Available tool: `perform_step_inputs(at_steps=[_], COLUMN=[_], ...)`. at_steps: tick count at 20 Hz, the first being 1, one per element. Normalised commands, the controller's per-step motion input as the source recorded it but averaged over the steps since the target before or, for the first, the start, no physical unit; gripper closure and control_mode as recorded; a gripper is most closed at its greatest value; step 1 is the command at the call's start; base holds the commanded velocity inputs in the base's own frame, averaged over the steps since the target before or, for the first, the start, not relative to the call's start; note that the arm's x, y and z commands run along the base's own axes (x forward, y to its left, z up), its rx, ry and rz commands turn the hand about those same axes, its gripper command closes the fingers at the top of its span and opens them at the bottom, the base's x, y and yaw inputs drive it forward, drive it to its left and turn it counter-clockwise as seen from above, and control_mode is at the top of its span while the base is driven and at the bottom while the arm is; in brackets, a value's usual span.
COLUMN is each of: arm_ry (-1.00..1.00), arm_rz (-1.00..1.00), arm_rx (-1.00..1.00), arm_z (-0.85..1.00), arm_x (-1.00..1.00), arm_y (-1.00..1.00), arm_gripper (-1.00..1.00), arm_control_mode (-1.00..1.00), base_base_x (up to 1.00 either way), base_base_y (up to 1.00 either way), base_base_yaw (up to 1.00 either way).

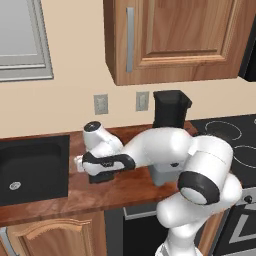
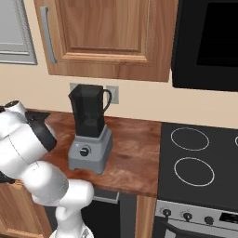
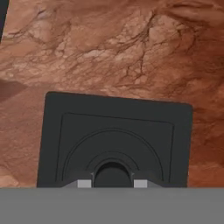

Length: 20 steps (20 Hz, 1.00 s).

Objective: Close the lid blender by securely placing the lid on top.

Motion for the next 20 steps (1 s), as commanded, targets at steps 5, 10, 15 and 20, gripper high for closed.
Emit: perform_step_inputs(at_steps=[5,10,15,20], arm_ry=[-0.23,-0.16,-0.11,-0.05], arm_rz=[-0.07,-0.05,-0.02,-0.01], arm_rx=[0.0,0.0,0.0,0.0], arm_z=[1.0,1.0,1.0,1.0], arm_x=[-0.22,-0.17,-0.16,-0.31], arm_y=[0.0,-0.1,-0.39,-0.43], arm_gripper=[1.0,1.0,1.0,1.0], arm_control_mode=[-1.0,-1.0,-1.0,-1.0], base_base_x=[0.0,0.0,0.0,0.0], base_base_y=[0.0,0.0,0.0,0.0], base_base_yaw=[0.0,0.0,0.0,0.0])
